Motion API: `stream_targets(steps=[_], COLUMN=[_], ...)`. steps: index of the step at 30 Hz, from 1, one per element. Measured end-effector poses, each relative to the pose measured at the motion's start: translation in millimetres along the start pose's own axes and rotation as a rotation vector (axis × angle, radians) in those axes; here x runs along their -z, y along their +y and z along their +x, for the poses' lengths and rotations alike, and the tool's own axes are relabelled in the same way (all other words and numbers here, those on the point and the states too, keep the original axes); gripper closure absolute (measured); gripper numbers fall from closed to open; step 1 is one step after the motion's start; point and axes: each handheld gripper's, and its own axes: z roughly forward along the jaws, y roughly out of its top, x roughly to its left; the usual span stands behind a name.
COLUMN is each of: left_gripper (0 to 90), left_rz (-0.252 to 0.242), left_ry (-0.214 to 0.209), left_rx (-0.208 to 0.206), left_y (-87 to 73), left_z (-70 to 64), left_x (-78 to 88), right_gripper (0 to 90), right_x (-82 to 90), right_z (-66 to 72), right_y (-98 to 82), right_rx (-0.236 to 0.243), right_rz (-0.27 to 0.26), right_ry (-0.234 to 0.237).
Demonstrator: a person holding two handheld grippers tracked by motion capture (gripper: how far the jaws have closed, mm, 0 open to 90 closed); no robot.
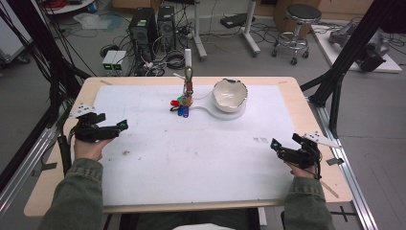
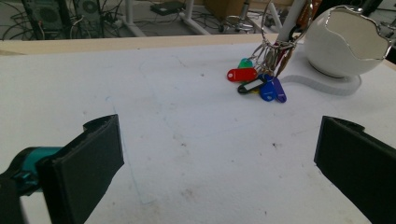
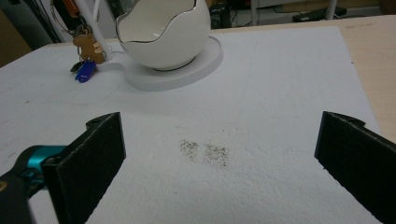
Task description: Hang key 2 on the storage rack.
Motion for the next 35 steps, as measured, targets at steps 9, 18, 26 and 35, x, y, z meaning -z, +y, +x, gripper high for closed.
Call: stream_targets(steps=[9, 18, 26, 35], left_gripper=[1.6, 1.7, 1.6, 1.6], left_rz=[-0.025, -0.05, -0.051, -0.064], left_ry=[0.037, 0.053, 0.071, 0.049], left_rx=[-0.01, -0.021, -0.013, -0.019], left_y=[-17.3, -29.9, -43.3, -42.8], left_z=[5.7, 5.9, 10.1, 6.3], left_x=[14.6, 21.5, 29.8, 31.2], right_gripper=[0.9, 0.9, 0.9, 0.9], right_x=[0.0, -2.5, -4.9, -6.9], right_z=[0.4, 1.7, 3.2, 4.6], right_y=[-0.2, 0.2, 0.5, 0.8], right_rx=[0.0, 0.012, 0.016, 0.028], right_rz=[0.003, 0.005, 0.011, 0.017], right_ry=[-0.001, 0.0, 0.004, 0.007])
